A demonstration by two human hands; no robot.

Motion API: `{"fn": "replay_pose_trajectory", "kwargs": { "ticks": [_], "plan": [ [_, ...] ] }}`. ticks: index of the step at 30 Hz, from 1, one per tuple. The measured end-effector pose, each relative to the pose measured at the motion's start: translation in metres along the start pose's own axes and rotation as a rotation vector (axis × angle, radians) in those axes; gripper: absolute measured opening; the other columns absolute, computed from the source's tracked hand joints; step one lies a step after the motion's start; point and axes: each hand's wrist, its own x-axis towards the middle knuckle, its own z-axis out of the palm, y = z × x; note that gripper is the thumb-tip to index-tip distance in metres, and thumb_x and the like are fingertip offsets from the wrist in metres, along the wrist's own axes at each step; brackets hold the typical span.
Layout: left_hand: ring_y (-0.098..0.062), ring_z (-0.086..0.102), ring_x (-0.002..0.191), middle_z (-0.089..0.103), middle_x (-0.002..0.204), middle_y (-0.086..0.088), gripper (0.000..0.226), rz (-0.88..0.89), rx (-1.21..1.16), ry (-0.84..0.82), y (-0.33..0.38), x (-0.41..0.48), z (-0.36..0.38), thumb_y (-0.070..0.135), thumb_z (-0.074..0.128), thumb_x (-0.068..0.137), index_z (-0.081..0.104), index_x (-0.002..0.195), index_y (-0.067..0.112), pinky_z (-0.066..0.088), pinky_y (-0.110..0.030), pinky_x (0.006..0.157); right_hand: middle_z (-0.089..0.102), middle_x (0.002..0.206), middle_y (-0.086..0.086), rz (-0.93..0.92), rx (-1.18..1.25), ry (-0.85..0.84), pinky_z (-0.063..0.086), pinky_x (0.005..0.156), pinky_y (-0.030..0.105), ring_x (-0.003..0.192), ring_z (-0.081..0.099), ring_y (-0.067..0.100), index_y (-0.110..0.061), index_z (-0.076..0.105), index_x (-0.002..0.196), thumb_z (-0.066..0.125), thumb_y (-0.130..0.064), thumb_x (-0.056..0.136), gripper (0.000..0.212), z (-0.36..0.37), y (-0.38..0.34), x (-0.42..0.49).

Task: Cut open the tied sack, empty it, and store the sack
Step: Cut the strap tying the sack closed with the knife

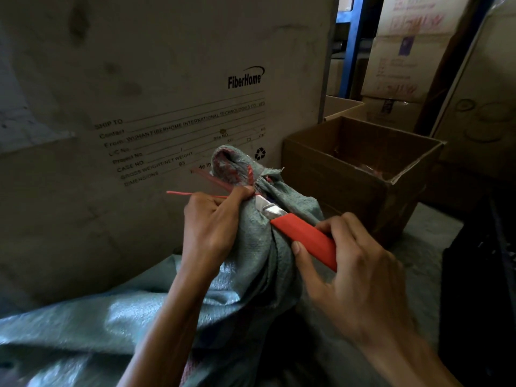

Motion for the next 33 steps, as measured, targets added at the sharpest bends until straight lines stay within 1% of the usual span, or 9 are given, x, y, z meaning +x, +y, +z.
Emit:
{"fn": "replay_pose_trajectory", "kwargs": {
  "ticks": [2,6,10,13,17,23,26,29,33],
  "plan": [
    [-0.021,0.042,0.052,0.052,0.056,-0.014,0.069,-0.009,0.000,0.009,0.000,0.000,0.001,0.048,0.072,0.073,0.057,0.064,-0.018,0.034,-0.035,0.052,0.050,0.090,-0.011,0.005,-0.001,-0.003,0.040,0.053,0.016,0.064,0.049,0.004,-0.027,0.055,0.099,0.053,-0.059,0.088,0.034,0.000,0.000,0.000],
    [-0.018,0.036,0.050,0.045,0.052,-0.010,0.044,-0.007,0.043,0.036,-0.001,0.000,0.004,0.045,0.073,0.076,0.062,0.055,0.007,0.030,-0.033,0.050,0.050,0.089,-0.012,0.013,0.003,-0.008,0.034,0.053,0.011,0.063,0.047,0.003,-0.028,0.055,0.097,0.053,-0.059,0.088,0.033,-0.002,0.000,0.000],
    [-0.018,0.039,0.051,0.047,0.053,-0.011,0.045,-0.006,0.037,0.043,-0.002,-0.001,0.007,0.045,0.072,0.078,0.066,0.058,0.005,0.032,-0.034,0.051,0.053,0.092,-0.012,0.029,0.004,-0.003,0.023,0.056,0.004,0.065,0.051,0.004,-0.027,0.056,0.098,0.054,-0.057,0.089,0.031,-0.002,0.000,-0.002],
    [-0.017,0.044,0.048,0.053,0.049,-0.007,0.048,-0.019,0.015,0.056,-0.003,-0.003,0.010,0.044,0.072,0.081,0.069,0.057,0.003,0.037,-0.032,0.050,0.054,0.095,-0.011,0.034,0.030,0.001,0.029,0.054,0.008,0.069,0.059,0.007,-0.027,0.055,0.100,0.055,-0.056,0.090,0.030,0.001,0.000,-0.004],
    [-0.020,0.057,0.055,0.066,0.055,-0.013,0.050,-0.020,-0.060,0.029,-0.003,-0.005,0.010,0.049,0.070,0.073,0.070,0.059,0.001,0.046,-0.036,0.059,0.054,0.098,-0.010,0.019,0.045,0.041,0.050,0.053,0.026,0.072,0.062,0.010,-0.027,0.054,0.101,0.059,-0.053,0.090,0.029,0.003,0.002,-0.004],
    [-0.014,0.060,0.053,0.068,0.053,0.002,0.036,-0.026,-0.070,-0.017,-0.006,-0.003,0.010,0.039,0.069,0.084,0.075,0.056,0.016,0.047,-0.035,0.059,0.056,0.097,-0.008,0.022,0.059,0.061,0.045,0.056,0.023,0.073,0.063,0.012,-0.026,0.056,0.100,0.060,-0.052,0.089,0.028,0.007,0.005,-0.004],
    [-0.017,0.063,0.057,0.072,0.060,-0.012,0.037,-0.040,-0.084,-0.010,-0.007,-0.003,0.009,0.039,0.070,0.084,0.077,0.069,0.006,0.049,-0.036,0.060,0.055,0.094,-0.012,0.030,0.057,0.055,0.039,0.059,0.018,0.072,0.057,0.005,-0.029,0.056,0.100,0.056,-0.057,0.089,0.030,0.008,0.006,-0.003],
    [-0.023,0.062,0.065,0.071,0.082,-0.034,0.044,-0.050,-0.134,0.011,-0.008,-0.001,0.009,0.037,0.072,0.082,0.072,0.077,-0.007,0.048,-0.038,0.065,0.054,0.092,-0.016,0.041,0.078,0.049,0.035,0.058,0.013,0.069,0.049,-0.001,-0.031,0.056,0.099,0.050,-0.062,0.089,0.032,0.010,0.005,-0.003],
    [-0.022,0.060,0.062,0.071,0.080,-0.034,0.044,-0.049,-0.143,0.025,-0.009,-0.001,0.010,0.034,0.072,0.083,0.070,0.075,-0.008,0.047,-0.038,0.062,0.054,0.088,-0.017,0.061,0.119,0.058,0.049,0.058,0.025,0.069,0.054,0.001,-0.033,0.056,0.097,0.049,-0.062,0.090,0.031,0.014,0.003,-0.004]
  ]
}}
